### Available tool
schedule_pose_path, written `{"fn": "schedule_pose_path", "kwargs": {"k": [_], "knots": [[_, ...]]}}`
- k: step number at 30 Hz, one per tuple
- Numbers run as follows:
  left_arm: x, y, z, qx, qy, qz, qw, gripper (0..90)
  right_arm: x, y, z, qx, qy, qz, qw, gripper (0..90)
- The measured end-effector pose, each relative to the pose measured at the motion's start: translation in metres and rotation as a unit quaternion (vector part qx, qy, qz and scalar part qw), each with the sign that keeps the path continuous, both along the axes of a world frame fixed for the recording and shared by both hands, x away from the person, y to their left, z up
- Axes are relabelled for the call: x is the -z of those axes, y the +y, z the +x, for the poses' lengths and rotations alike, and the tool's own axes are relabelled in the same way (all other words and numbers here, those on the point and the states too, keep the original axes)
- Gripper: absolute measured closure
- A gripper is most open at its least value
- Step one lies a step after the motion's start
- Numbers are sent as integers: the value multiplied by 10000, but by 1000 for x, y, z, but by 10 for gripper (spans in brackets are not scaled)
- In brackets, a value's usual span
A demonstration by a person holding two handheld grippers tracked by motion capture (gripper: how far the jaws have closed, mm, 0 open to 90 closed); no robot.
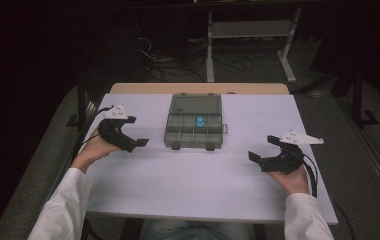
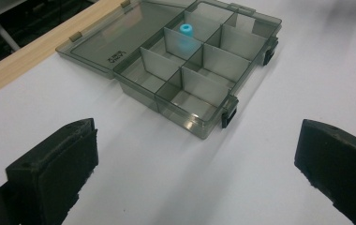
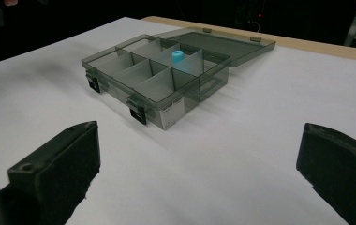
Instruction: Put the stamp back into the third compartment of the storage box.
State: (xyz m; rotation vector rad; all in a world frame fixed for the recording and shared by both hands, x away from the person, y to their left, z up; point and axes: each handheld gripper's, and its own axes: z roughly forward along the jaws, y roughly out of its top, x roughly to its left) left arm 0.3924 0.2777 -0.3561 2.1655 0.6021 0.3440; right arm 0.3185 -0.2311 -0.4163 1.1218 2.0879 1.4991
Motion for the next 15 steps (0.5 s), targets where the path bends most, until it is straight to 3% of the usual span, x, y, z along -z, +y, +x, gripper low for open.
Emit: {"fn": "schedule_pose_path", "kwargs": {"k": [10, 15], "knots": [[3, 23, -19, -241, -244, -400, 9986, 0, 0, -1, 0, -2, -31, -9, 10000, 0], [8, 36, -27, -431, -362, -729, 9957, 0, 0, 0, -1, 5, -25, 4, 10000, 0]]}}
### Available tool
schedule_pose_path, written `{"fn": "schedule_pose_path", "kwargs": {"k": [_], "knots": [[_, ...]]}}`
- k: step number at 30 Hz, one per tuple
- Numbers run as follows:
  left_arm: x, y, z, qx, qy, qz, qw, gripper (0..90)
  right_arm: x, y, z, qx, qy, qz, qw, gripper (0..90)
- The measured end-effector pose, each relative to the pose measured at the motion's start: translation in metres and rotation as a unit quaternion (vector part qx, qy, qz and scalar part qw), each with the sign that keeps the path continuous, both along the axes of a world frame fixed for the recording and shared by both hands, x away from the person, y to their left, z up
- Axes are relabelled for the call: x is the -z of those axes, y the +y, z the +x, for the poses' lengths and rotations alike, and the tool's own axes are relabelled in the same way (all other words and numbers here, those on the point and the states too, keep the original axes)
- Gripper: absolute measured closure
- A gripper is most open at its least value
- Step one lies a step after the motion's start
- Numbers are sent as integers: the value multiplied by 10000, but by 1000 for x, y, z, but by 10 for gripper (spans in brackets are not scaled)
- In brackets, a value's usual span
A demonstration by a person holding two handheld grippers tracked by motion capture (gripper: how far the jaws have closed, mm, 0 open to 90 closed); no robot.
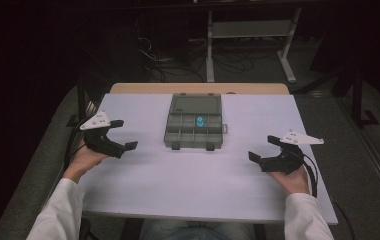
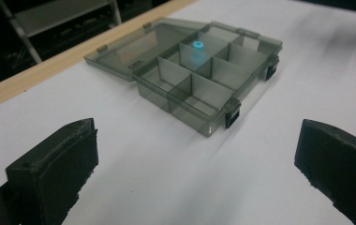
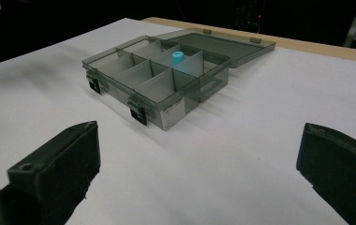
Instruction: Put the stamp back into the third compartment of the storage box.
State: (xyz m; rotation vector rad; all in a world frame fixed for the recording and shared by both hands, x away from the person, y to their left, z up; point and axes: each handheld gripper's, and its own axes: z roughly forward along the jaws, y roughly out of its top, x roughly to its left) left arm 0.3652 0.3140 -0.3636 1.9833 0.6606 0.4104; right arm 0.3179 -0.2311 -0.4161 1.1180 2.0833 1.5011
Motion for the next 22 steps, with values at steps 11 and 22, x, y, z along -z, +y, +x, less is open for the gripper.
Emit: {"fn": "schedule_pose_path", "kwargs": {"k": [11, 22], "knots": [[7, 21, -14, -268, -147, -411, 9987, 0, 1, 1, -1, -19, -3, -4, 10000, 0], [11, 34, -19, -538, -209, -789, 9952, 0, 0, 3, -2, -25, 2, -61, 10000, 0]]}}
